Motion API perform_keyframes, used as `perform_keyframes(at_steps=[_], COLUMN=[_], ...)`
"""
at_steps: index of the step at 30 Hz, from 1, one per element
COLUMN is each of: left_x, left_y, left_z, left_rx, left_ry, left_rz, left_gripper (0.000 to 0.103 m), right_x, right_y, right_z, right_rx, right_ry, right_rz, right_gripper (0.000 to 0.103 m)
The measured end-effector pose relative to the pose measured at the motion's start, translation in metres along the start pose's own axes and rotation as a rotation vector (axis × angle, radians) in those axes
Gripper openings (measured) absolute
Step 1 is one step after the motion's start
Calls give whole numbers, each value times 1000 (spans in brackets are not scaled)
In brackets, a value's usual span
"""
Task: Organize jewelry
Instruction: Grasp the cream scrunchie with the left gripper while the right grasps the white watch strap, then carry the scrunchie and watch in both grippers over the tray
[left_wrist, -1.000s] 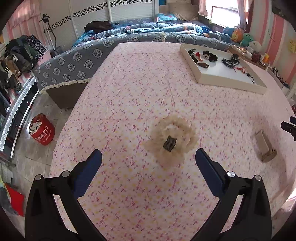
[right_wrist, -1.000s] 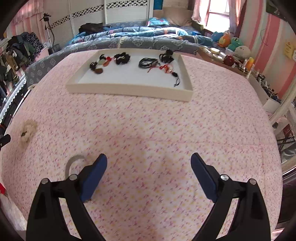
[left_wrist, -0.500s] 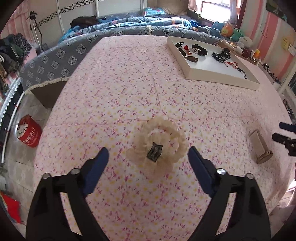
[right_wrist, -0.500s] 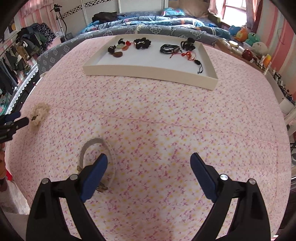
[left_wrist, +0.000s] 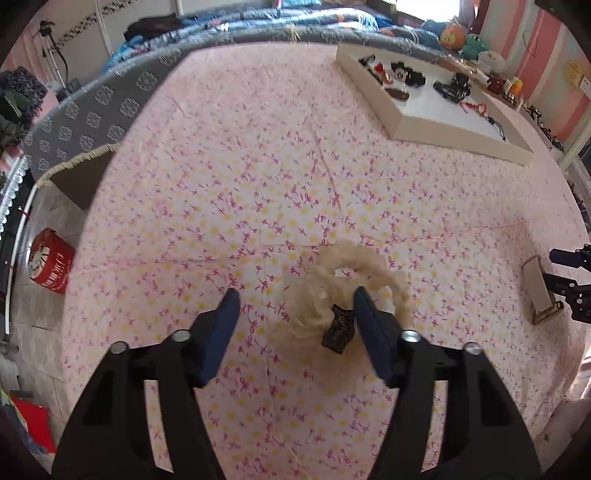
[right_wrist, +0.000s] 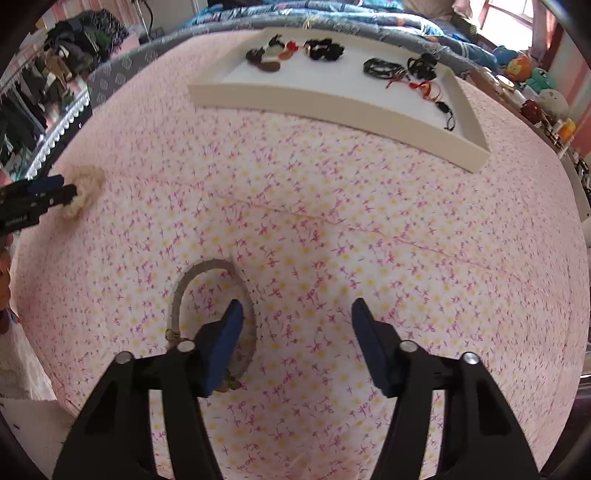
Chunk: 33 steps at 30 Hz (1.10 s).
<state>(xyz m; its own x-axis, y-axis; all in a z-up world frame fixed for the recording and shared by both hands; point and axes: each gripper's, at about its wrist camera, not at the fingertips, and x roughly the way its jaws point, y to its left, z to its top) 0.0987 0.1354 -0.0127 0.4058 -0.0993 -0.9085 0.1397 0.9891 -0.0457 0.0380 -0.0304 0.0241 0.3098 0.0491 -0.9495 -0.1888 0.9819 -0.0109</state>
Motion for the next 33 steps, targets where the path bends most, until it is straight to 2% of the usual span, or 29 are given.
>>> perform_keyframes(at_steps=[4,9,10,12,13,15,17,21,26,33], left_x=[7,10,11,11,11,13,13,14,10,0], left_y=[-3,-12,-14,-15,-16,-18,-18,-18,-22,-35], left_z=[2,5,6,8,10,13,15,17,19,33], left_rx=[30,93,102,111,112,112,107,87,72,61], left_ry=[16,15,15,18,22,27,29,34,27,-14], left_rz=[-9,18,23,19,18,15,16,11,-11,-45], left_gripper=[59,49,44,33,25,20,10,7,5,5], right_x=[9,13,13,14,14,14,15,14,11,6], right_y=[6,15,17,20,23,28,32,31,11,-16], right_z=[6,12,14,16,17,18,20,20,20,27], right_rx=[-18,-51,-63,-76,-85,-110,-136,-126,-49,28], right_ry=[50,79,83,94,101,109,116,106,67,4], right_rz=[-6,-5,-5,7,15,18,19,40,85,85], right_gripper=[48,37,35,24,22,13,11,9,6,5])
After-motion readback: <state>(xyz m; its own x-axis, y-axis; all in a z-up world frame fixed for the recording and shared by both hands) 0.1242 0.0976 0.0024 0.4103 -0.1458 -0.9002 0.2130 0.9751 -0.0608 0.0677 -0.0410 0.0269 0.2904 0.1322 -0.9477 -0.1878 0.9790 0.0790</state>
